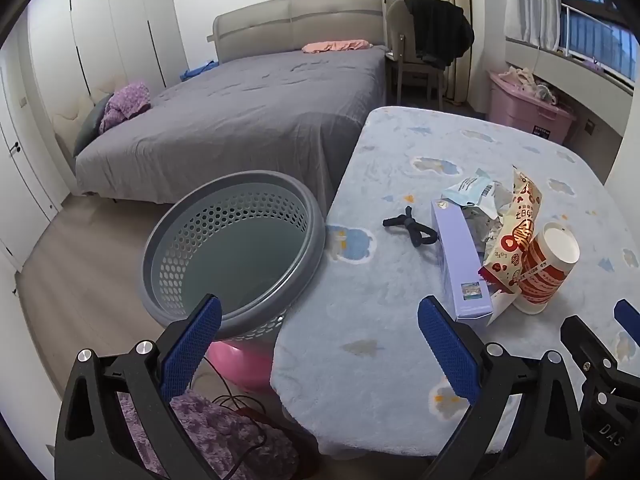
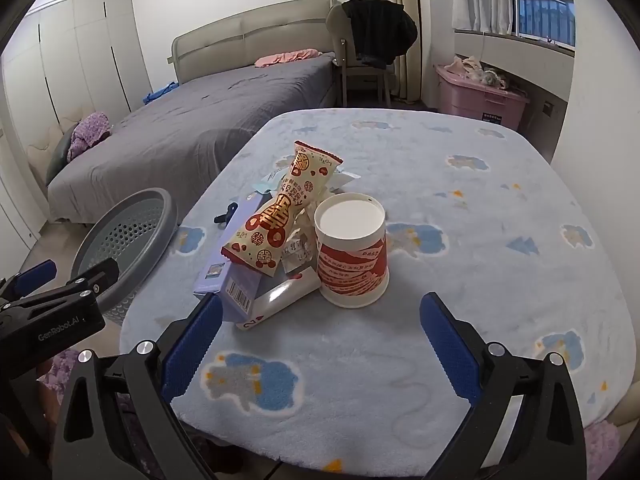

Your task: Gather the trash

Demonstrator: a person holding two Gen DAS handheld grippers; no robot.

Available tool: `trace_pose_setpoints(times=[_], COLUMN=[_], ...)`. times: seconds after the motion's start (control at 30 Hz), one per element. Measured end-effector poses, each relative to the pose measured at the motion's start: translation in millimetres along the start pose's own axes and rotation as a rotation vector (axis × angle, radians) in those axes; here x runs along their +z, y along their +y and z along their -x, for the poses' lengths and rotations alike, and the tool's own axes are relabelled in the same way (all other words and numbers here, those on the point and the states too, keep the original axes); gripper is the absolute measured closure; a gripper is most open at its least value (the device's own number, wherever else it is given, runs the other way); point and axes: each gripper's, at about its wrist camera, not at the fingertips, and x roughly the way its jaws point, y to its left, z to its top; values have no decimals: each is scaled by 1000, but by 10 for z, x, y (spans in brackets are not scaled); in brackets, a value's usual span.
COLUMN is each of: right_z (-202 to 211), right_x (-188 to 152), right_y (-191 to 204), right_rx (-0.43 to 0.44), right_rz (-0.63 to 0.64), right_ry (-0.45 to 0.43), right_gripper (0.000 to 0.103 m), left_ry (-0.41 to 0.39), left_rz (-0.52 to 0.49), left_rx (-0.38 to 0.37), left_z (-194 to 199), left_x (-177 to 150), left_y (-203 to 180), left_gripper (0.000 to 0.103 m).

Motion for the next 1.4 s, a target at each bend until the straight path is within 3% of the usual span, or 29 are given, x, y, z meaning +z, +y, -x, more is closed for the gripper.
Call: trace_pose_setpoints(times=[1.4], right_z=[39], right_x=[33], right_y=[26], right_rx=[1], right_rz=[5], right_ry=[-2], right_gripper=[9], left_ry=[0], left_rz=[-12], left_rx=[1], left_z=[71], left_x=[25], left_y=[-31], left_gripper=[6])
